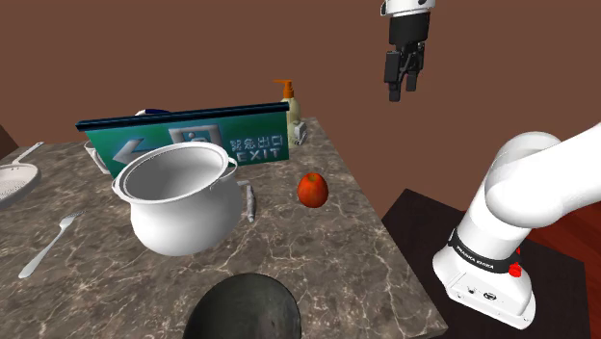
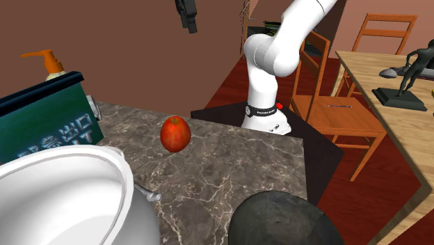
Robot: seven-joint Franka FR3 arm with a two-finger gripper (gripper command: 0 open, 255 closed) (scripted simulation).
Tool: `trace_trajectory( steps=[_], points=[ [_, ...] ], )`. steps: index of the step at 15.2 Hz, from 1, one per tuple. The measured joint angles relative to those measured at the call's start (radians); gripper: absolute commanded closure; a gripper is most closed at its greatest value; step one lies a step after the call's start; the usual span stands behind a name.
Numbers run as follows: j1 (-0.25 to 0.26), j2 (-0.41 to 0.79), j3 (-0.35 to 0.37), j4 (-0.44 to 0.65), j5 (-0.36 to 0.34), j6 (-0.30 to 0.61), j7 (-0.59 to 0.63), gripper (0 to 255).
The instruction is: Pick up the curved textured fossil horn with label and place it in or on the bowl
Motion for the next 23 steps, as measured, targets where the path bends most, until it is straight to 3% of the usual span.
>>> trace_trajectory(
  steps=[2, 4, 10, 14, 19, 23],
  points=[
    [0.003, -0.005, -0.007, -0.018, 0.007, 0.022, -0.008, 0],
    [0.013, -0.025, -0.030, -0.089, 0.032, 0.105, -0.036, 0],
    [0.073, -0.029, -0.101, -0.268, 0.147, 0.397, -0.145, 0],
    [0.143, 0.011, -0.151, -0.369, 0.251, 0.612, -0.247, 0],
    [0.296, 0.119, -0.241, -0.452, 0.441, 0.895, -0.436, 0],
    [0.498, 0.241, -0.370, -0.444, 0.671, 1.077, -0.667, 0]
  ],
)
